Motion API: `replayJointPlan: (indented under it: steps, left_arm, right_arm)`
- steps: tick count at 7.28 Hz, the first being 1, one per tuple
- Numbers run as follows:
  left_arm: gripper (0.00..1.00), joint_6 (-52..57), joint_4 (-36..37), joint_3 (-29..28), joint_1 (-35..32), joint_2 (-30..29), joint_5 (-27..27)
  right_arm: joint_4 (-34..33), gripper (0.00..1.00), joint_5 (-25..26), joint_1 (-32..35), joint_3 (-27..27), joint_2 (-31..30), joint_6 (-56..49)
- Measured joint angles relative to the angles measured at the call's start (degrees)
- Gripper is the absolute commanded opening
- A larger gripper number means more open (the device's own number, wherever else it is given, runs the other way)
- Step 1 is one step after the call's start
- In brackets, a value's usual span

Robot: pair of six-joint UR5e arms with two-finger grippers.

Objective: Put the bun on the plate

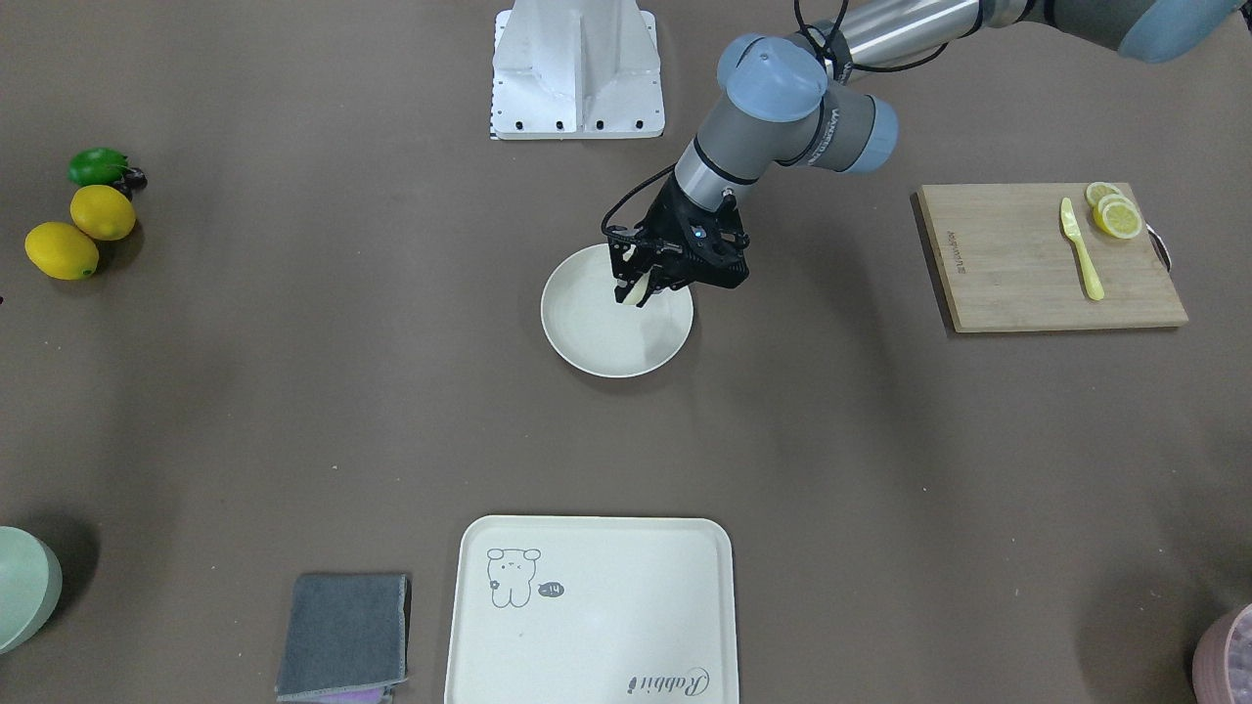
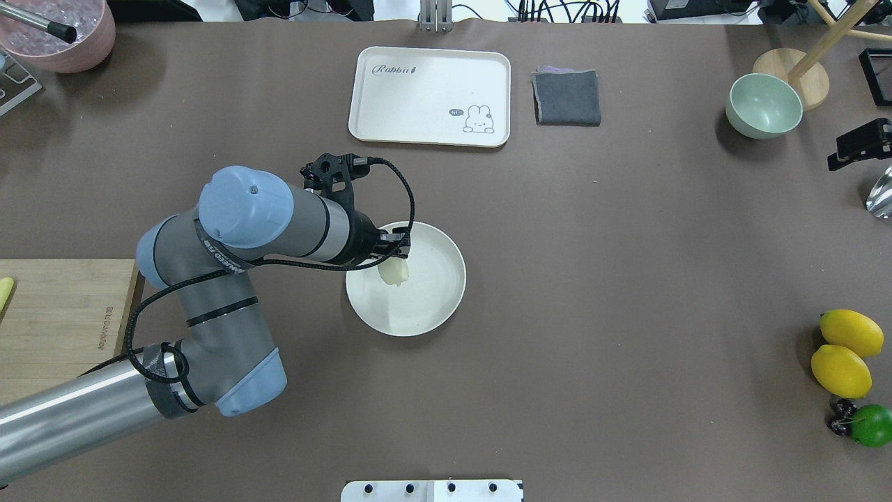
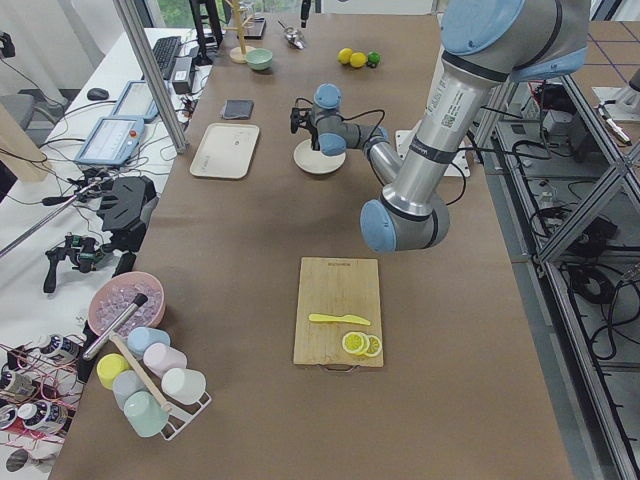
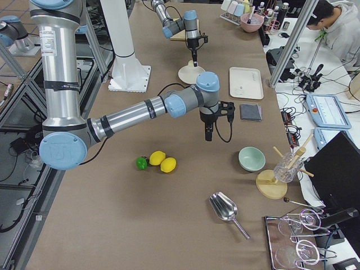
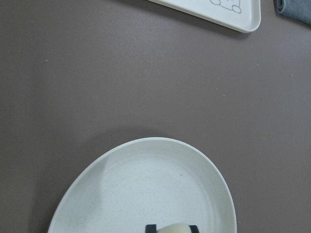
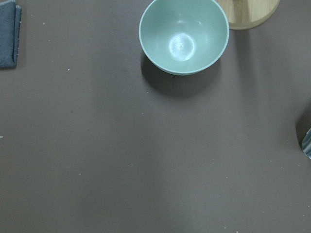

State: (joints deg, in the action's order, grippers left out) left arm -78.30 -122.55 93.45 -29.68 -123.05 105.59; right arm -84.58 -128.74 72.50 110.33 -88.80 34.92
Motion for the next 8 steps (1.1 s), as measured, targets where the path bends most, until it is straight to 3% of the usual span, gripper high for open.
replayJointPlan:
  steps: [1,2,3,6,8]
  left_arm:
    - [0.36,-0.1,0.0,-0.7,1.7,-0.3,-2.6]
    - [0.53,-0.1,-0.3,-2.1,3.3,-0.8,-6.0]
    - [0.97,-0.1,-0.5,-3.5,4.6,-1.2,-9.1]
    - [0.97,0.1,-0.4,-2.9,5.6,-1.3,-11.2]
    - [0.97,1.1,1.1,2.0,0.6,1.2,-5.1]
  right_arm:
    - [0.0,1.0,0.0,0.1,0.0,-0.1,-0.1]
    - [-0.1,1.0,0.0,0.1,-0.1,-0.3,-0.1]
    - [0.0,1.0,0.0,0.2,-0.1,-0.4,-0.1]
    - [0.0,1.0,0.0,0.7,0.0,-1.1,-0.8]
    - [0.0,1.0,-0.1,2.2,-0.1,-2.4,-4.3]
